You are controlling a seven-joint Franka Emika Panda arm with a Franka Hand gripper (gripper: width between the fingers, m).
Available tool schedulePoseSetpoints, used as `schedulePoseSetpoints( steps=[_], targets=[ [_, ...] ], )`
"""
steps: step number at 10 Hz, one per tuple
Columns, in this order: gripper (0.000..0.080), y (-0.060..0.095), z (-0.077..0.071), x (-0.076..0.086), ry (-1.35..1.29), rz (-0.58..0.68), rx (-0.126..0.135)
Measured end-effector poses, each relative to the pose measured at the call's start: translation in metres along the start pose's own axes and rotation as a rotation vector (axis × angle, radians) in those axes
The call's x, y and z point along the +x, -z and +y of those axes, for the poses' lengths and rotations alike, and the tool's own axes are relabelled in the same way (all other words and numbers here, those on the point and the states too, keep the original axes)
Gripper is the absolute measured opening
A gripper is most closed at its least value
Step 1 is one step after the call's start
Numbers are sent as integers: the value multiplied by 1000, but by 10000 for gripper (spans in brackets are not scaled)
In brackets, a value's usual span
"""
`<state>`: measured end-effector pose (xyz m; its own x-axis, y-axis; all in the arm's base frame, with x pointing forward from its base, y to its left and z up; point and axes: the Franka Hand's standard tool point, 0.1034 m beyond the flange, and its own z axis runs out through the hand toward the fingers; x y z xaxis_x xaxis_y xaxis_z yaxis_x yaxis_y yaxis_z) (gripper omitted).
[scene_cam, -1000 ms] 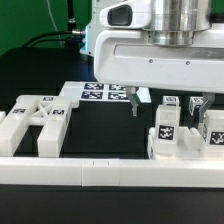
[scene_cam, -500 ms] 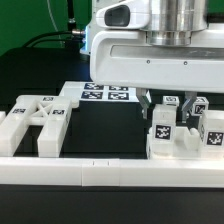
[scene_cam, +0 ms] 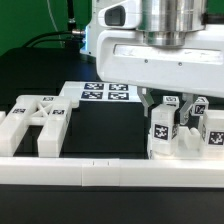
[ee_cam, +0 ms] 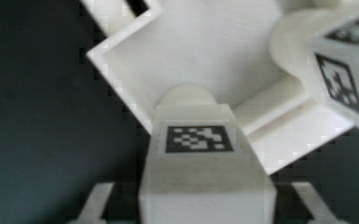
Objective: Assemble chair
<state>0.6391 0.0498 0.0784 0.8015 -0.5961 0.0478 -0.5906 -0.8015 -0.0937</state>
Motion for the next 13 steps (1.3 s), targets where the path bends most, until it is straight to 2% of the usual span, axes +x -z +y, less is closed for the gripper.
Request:
schedulePoseSetpoints(
  steps=[2,3,4,8,9,10,11,12,13],
  targets=[
    [287,0,1,0,-247,6,33],
    [287,-1,0,0,-363,3,39],
    [287,-1,0,0,-503,-1,40],
    [287,-1,-1,0,-728,-13,37],
    [341,-1,-1,0,-706,-12,37],
    [487,-1,-1,0,-662,-11,37],
    [487,-1,-1,1,-628,-9,37],
    [611,-1,-2,0,-570,-7,37],
    [611,0,-3,1,-435,2,33]
  ],
)
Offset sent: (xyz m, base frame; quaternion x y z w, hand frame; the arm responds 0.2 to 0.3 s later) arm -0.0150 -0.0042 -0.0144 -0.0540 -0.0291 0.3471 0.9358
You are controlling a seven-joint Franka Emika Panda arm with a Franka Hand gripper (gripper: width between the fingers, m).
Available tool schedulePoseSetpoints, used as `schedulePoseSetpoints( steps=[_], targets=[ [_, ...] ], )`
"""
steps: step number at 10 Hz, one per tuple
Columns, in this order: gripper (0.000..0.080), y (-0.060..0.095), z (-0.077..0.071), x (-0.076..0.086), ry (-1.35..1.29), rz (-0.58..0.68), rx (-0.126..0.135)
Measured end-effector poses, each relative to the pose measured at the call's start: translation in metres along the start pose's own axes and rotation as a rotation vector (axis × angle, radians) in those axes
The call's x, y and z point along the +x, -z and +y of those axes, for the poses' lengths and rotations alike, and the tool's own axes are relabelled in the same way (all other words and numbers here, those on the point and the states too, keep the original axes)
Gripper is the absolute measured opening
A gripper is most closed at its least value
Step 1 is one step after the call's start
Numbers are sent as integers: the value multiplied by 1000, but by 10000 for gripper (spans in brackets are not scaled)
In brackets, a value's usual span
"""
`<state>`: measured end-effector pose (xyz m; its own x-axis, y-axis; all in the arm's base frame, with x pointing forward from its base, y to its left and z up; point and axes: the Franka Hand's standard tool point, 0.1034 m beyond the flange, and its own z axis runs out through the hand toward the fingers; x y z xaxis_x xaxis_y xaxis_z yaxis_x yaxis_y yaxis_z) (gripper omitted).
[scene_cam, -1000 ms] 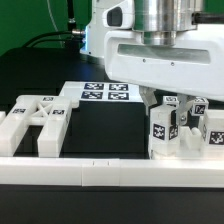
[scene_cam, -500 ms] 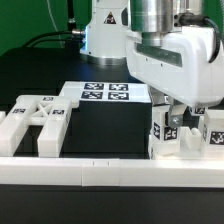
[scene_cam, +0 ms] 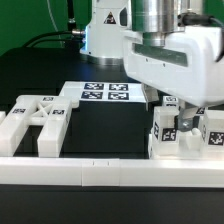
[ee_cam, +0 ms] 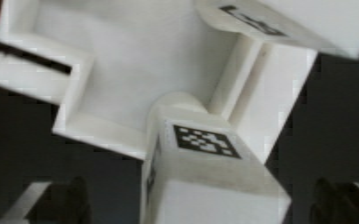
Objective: Assemble chair
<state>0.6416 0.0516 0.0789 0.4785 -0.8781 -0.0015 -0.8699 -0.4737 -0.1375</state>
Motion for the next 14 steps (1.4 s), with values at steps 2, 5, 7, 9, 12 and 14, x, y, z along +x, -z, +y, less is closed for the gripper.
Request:
schedulePoseSetpoints(
  steps=[2,5,7,9,12,14],
  targets=[
    [648,-1,-1,-2,184,1,1],
    [649,-1,-1,-2,406,7,-7],
    [649,-1,0,0,597,14,-20],
    [649,-3,0,0,755,20,-34],
    [649,-4,2,5,969,16,-39],
    [649,-4,2,5,1049,16,-41]
  ],
)
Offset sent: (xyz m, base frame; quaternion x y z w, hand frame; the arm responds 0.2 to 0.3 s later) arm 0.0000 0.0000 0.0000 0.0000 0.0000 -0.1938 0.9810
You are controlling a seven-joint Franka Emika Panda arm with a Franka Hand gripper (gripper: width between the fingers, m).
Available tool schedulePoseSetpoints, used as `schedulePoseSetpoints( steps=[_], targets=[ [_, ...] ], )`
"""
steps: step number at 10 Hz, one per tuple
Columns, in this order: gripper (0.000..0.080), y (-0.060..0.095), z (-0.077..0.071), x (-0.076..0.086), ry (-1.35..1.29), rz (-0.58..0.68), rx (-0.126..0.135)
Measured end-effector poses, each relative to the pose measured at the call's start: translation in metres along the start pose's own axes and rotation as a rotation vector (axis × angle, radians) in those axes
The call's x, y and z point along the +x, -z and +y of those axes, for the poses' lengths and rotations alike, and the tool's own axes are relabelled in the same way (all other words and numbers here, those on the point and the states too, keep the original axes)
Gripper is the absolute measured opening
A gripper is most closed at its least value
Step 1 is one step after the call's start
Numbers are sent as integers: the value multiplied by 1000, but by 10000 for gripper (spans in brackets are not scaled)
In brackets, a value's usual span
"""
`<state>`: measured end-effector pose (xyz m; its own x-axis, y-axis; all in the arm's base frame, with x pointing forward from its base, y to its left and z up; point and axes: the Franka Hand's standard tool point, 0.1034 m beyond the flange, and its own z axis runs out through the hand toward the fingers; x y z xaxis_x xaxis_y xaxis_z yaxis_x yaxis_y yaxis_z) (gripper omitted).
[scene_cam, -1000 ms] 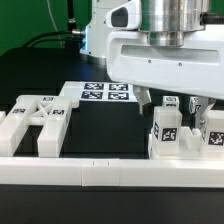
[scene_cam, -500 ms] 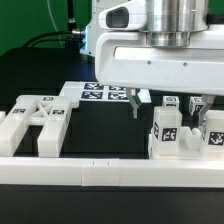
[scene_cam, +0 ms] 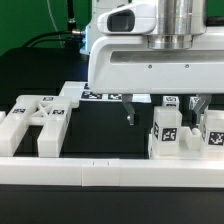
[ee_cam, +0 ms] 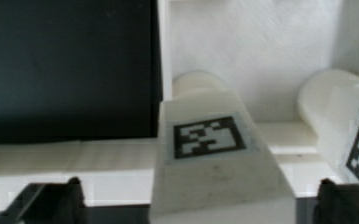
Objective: Assemble chair
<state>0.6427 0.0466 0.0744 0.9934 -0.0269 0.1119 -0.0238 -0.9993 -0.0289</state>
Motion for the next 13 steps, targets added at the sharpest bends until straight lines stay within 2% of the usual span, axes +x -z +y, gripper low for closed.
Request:
schedulePoseSetpoints(
  steps=[1,2,3,4,8,11,13],
  targets=[
    [560,0,0,0,-2,0,0],
    [560,0,0,0,-13,0,1],
    [358,0,0,0,-30,0,0],
    [287,0,0,0,-30,0,0],
    [287,0,0,0,-270,0,2],
    [287,-1,-3,-4,-630,-6,3],
    [287,-2,-1,-5,-842,-12,17]
  ],
)
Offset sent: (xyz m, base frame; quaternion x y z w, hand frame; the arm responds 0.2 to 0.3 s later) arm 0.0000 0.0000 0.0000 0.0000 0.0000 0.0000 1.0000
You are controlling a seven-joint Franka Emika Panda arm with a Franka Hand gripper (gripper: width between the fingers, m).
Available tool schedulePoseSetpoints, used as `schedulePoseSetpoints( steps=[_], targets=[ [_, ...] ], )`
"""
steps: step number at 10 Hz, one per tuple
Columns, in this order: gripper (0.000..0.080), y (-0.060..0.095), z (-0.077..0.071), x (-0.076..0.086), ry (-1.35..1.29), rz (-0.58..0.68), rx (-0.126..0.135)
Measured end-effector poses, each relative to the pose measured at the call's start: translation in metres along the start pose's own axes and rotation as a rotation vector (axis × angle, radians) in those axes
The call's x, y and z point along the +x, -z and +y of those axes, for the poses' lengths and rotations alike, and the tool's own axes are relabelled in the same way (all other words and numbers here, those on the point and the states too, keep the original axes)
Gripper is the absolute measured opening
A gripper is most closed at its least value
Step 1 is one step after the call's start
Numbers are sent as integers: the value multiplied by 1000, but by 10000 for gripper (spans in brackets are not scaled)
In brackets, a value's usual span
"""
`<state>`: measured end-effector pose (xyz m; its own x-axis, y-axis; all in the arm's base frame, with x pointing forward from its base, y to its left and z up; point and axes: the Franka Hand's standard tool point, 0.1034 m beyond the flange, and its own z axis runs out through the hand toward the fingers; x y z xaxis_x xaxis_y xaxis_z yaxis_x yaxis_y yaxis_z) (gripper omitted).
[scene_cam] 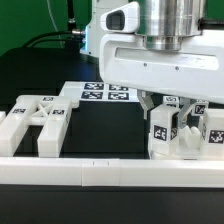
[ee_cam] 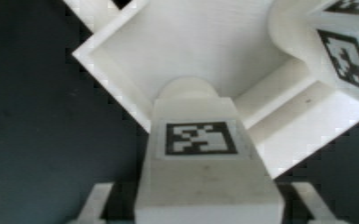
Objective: Assemble chair
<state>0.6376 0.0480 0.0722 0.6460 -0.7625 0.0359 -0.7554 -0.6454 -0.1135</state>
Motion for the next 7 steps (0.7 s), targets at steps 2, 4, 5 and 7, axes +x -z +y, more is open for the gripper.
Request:
schedulePoseSetpoints(
  steps=[2,4,5,7],
  targets=[
    [287,0,0,0,-227,-7,5],
    [287,-1,-1,-1,-425,-10,-4],
    [287,-1,-1,-1,-457,-10,-3],
    [322,-1,-1,-1,-434,-10,-3]
  ],
)
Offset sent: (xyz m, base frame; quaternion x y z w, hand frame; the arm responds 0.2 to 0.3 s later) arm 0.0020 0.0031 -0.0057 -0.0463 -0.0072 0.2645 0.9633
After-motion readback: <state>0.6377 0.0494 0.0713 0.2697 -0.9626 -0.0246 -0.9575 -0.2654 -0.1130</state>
